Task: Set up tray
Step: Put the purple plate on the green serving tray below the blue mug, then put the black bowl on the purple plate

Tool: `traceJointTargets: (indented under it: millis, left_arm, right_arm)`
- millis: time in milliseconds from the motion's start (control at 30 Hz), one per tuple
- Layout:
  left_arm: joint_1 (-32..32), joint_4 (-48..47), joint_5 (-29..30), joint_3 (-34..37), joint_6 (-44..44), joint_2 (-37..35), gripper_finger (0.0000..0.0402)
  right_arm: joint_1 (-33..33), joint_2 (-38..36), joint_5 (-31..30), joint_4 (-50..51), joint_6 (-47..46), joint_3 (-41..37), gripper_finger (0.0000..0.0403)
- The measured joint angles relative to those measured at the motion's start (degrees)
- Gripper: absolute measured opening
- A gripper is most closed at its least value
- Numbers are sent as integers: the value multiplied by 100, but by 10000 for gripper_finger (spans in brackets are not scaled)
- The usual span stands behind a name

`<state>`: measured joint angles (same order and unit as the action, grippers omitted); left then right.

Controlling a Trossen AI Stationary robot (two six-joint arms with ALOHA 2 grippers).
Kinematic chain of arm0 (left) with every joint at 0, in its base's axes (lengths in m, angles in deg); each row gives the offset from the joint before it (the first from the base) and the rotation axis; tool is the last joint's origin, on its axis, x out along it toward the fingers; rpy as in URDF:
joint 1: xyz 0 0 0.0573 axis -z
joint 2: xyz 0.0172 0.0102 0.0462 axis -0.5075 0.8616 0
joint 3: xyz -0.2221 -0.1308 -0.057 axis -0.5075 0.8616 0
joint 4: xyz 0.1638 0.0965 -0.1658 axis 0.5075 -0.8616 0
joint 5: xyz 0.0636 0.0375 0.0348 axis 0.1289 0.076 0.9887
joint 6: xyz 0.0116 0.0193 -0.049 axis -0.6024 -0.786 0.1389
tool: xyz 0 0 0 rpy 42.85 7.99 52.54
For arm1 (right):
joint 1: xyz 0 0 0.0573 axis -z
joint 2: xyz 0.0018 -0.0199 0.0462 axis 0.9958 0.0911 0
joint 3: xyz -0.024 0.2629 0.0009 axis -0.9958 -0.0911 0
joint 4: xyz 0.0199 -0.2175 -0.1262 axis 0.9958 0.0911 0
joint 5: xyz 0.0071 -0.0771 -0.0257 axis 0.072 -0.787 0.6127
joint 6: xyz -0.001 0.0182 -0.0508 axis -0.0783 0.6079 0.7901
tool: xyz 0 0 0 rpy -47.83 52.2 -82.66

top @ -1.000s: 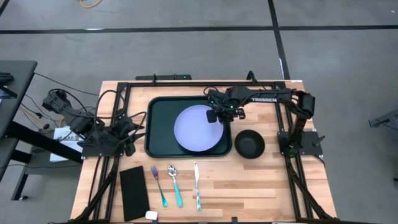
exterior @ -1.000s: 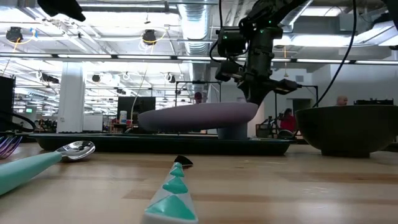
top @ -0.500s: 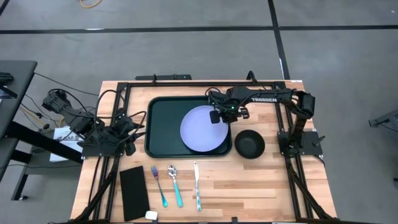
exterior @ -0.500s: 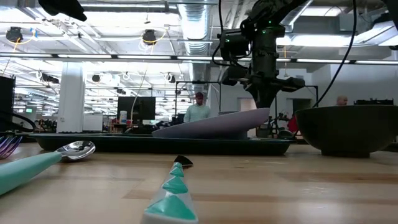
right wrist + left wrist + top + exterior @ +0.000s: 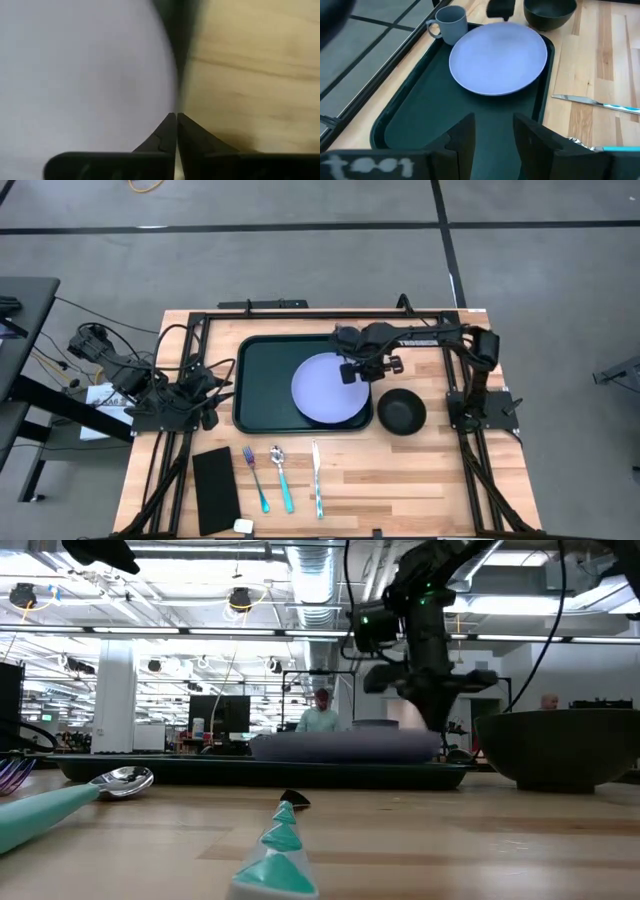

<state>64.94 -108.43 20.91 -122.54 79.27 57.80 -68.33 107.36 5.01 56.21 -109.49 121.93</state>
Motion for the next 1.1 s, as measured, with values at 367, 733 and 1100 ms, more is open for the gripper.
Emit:
traceJointTargets:
  millis: [367,733,1100]
  left_arm:
    - [-2,21,-5,-2,2,-78,122]
    - [-2,24,-4,-2,63,-75,122]
    - [-2,36,0,-2,248,-74,122]
  right_arm:
    - [-132,309,-338,7,242,365,17]
    - [-287,233,-594,486,1429,1305,33]
    - [-1945,-1108,-1567,598,575,1225,156]
